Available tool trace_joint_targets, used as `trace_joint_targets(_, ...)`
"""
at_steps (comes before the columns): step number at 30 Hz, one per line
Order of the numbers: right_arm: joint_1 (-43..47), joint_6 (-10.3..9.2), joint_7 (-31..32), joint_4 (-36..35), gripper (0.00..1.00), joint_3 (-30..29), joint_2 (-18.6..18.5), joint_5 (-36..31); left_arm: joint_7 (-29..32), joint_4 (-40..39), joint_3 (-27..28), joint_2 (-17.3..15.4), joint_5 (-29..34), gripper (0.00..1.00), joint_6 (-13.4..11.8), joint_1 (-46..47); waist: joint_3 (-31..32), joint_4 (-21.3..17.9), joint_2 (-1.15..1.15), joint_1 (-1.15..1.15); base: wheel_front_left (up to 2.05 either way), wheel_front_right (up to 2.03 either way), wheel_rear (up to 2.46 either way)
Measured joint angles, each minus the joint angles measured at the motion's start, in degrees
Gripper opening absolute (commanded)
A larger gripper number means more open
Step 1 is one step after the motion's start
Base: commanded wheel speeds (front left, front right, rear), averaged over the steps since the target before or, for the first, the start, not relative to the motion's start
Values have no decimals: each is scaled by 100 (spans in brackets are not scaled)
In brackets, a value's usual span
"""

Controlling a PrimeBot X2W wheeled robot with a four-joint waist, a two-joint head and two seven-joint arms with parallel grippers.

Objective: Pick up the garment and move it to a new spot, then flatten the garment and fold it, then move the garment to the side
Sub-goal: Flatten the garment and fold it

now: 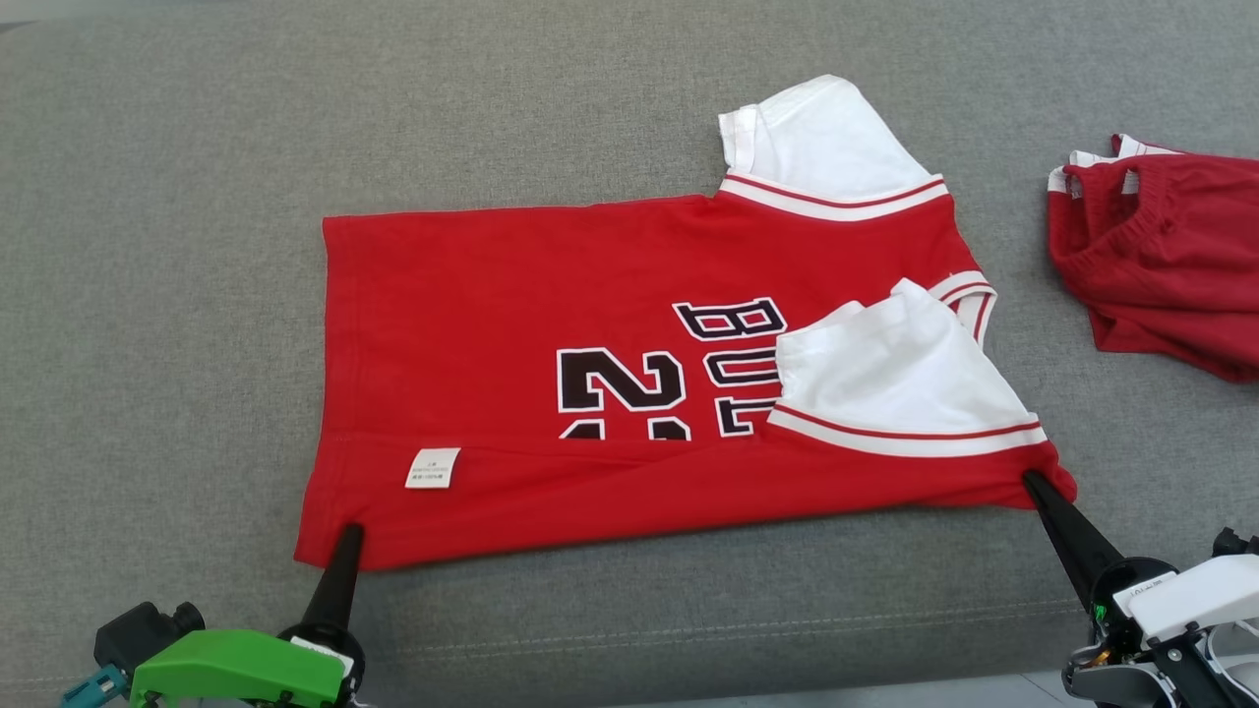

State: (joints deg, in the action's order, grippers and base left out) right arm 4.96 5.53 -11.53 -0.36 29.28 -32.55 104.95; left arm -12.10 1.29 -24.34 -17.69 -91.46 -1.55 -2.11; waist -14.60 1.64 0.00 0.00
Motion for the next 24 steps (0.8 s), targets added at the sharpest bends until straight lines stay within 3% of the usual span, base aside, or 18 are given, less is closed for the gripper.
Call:
trace_joint_targets(7, 82, -15, 26, -66, 0, 46, -80, 0, -4, -52, -74, 9, -3, 0, -105, -151, -33, -4, 0, 0, 0, 0, 0)
trace_joint_targets(8, 82, -33, 33, -66, 25, 66, -98, -19, -3, -32, -98, 9, -3, 0, -121, -156, -38, -5, 0, 0, 0, 0, 0)
trace_joint_targets(10, 80, -116, 49, -65, 49, 108, -123, -73, -1, 32, -126, 5, -3, 33, -152, -183, -51, -8, 0, 0, 0, 0, 0)
trace_joint_targets(11, 75, -130, 49, -65, 87, 129, -141, -112, 4, 60, -145, -8, -1, 40, -170, -201, -57, -10, 0, 0, 0, 0, 0)
trace_joint_targets(12, 73, -174, 51, -64, 100, 144, -162, -144, 14, 88, -169, -22, 4, 47, -204, -211, -64, -13, 0, 0, 0, 0, 0)
trace_joint_targets(13, 73, -211, 68, -66, 100, 160, -183, -186, 29, 112, -179, -32, 5, 47, -205, -224, -70, -16, 0, 0, 0, 0, 0)
trace_joint_targets(15, 73, -222, 92, -66, 100, 179, -211, -265, 29, 153, -177, -44, 19, 90, -208, -229, -83, -22, 0, 0, 0, 0, 0)
trace_joint_targets(16, 71, -268, 93, -68, 100, 186, -226, -287, 29, 165, -169, -54, 26, 100, -210, -229, -88, -25, 0, 0, 0, 0, 0)
trace_joint_targets(24, 52, -421, 149, -138, 100, 237, -378, -353, 19, 191, -87, -142, 48, 100, -309, -227, -116, -75, 0, 0, 0, 0, 0)
